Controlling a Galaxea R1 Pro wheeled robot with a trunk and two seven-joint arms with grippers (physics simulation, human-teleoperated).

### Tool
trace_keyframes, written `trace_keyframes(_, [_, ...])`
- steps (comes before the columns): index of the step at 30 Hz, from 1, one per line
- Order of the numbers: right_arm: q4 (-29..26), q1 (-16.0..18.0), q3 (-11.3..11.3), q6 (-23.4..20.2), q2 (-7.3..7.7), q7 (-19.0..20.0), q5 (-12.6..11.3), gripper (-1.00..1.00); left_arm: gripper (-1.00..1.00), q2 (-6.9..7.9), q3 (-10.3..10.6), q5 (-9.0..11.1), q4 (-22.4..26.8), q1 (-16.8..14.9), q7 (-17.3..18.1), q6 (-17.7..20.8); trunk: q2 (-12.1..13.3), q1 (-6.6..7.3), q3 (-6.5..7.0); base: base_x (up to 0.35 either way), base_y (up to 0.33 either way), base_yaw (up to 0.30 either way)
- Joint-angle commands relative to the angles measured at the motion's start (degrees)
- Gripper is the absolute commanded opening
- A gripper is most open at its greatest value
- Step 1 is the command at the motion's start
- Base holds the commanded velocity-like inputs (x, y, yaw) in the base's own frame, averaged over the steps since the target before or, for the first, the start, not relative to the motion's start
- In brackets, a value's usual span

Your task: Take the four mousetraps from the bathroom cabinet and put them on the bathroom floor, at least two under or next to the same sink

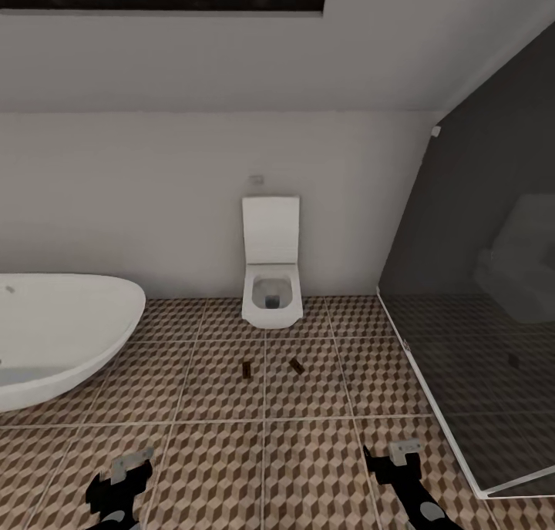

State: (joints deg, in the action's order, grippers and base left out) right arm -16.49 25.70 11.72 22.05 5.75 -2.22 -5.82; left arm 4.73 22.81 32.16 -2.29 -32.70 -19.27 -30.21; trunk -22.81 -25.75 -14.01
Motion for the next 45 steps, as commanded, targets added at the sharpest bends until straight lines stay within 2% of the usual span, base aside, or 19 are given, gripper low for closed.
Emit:
trace_keyframes(1, [0.1, 0.1, 0.5, 0.1, 0.03, -0.2, -0.6, 1.00, 1.00, -0.04, 0.5, 0.2, -0.2, 0.0, -0.3, -0.2, -0.1, -0.03, -0.10, 0.000, 0.000, 0.000])
trace_keyframes(3, [0.9, 0.0, 0.5, 0.1, 0.08, -0.3, -0.6, 1.00, 1.00, -0.10, 0.5, 0.1, -0.2, 0.0, -0.6, -0.3, -0.1, -0.03, -0.10, 0.000, 0.000, 0.000])
trace_keyframes(7, [8.0, -1.4, 0.4, 0.4, 0.07, -0.2, -1.0, 1.00, 1.00, -0.25, 0.6, 0.2, -0.2, 0.1, -0.6, -0.3, -0.1, -0.03, -0.10, 0.000, 0.000, 0.000])
trace_keyframes(9, [11.2, -3.2, 0.3, 1.0, 0.07, -0.1, -1.2, 1.00, 1.00, -0.36, 0.6, 0.2, -0.2, 0.1, -0.6, -0.2, -0.1, -0.03, -0.10, 0.000, 0.000, 0.000])
trace_keyframes(12, [12.3, -5.5, 0.3, 3.7, 0.02, -0.1, -1.2, 1.00, 1.00, -0.62, 0.6, 0.1, -0.2, 0.1, -0.4, -0.2, -0.1, -0.03, -0.10, 0.000, 0.000, 0.000])
trace_keyframes(17, [11.6, -6.4, 0.1, 6.4, -0.09, 0.0, -0.8, 1.00, 1.00, -2.05, 0.7, 0.0, -0.2, 1.4, -0.2, -0.3, -0.1, -0.03, -0.10, 0.000, 0.000, 0.000])
trace_keyframes(21, [6.8, -6.4, 0.4, 6.9, -0.05, 0.1, -0.7, 1.00, 1.00, -2.53, 0.8, -0.5, -0.1, 5.1, 1.2, -1.0, -0.1, -0.03, -0.10, 0.000, 0.000, 0.000])
trace_keyframes(26, [5.2, -6.5, 0.3, 7.7, -0.04, 0.2, -0.9, 1.00, 1.00, -2.43, 0.8, -3.4, -0.2, 10.9, 4.5, -8.6, -0.1, -0.03, -0.10, 0.000, 0.000, 0.000])
trace_keyframes(32, [5.1, -6.7, 0.3, 8.9, -0.20, 0.0, -1.0, 1.00, 1.00, -2.40, 0.8, -3.7, -0.1, 12.1, 4.8, -10.3, -0.1, -0.03, -0.10, 0.000, 0.000, 0.000])
trace_keyframes(45, [5.2, -6.9, 0.3, 9.1, -0.11, -0.1, -1.3, 1.00, 1.00, -2.37, 0.8, -3.6, -0.1, 12.2, 4.8, -10.4, -0.1, -0.03, -0.10, 0.000, 0.000, 0.000])
